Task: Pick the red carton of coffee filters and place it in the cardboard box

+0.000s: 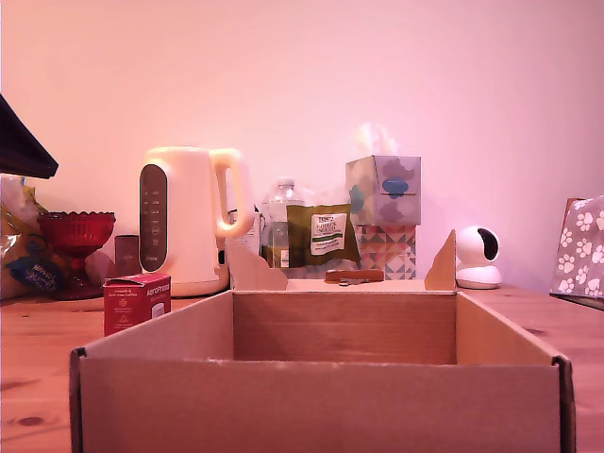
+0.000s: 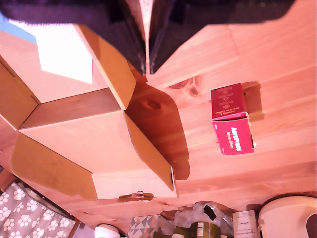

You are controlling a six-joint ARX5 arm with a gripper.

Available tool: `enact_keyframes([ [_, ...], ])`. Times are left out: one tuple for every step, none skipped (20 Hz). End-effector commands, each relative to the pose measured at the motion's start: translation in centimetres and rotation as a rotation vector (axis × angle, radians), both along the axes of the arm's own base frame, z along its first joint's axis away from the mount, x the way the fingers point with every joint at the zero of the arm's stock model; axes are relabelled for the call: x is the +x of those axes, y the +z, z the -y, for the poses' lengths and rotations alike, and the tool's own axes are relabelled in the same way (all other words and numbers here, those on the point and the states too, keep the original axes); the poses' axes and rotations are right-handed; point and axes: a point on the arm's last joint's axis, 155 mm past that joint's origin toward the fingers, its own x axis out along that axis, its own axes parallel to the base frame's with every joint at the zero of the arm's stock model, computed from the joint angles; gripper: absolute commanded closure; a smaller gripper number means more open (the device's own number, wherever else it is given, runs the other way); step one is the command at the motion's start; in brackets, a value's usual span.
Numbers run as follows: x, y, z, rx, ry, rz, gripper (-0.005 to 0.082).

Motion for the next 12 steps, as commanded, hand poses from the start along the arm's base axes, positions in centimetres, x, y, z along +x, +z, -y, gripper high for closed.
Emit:
enact_keyframes([
  [-0.1, -0.4, 0.0, -0.002, 0.0, -0.007, 0.0792],
  [-0.1, -0.4, 0.0, -0.002, 0.0, -0.007, 0.0793],
  [-0.1, -0.4, 0.0, -0.002, 0.0, -0.007, 0.0792],
  [-0.1, -0.4, 0.0, -0.002, 0.0, -0.007, 0.0792],
  [-0.1, -0.4, 0.0, -0.001, 0.0, -0.007, 0.0792],
  [-0.1, -0.4, 0.0, -0.001, 0.0, -0.007, 0.0792],
  [-0.1, -0.4, 0.0, -0.001, 0.0, -0.007, 0.0792],
  [-0.1, -0.3, 0.0, -0.002, 0.0, -0.004, 0.0792],
  [0.1, 0.0, 0.0, -0.005, 0.003, 0.01, 0.0792],
  [0.5, 0.5, -0.2, -0.006, 0.017, 0.037, 0.0792],
  [0.9, 1.3, -0.3, -0.011, 0.029, 0.073, 0.0792],
  [1.5, 2.0, -0.8, 0.003, 0.057, 0.115, 0.0792],
])
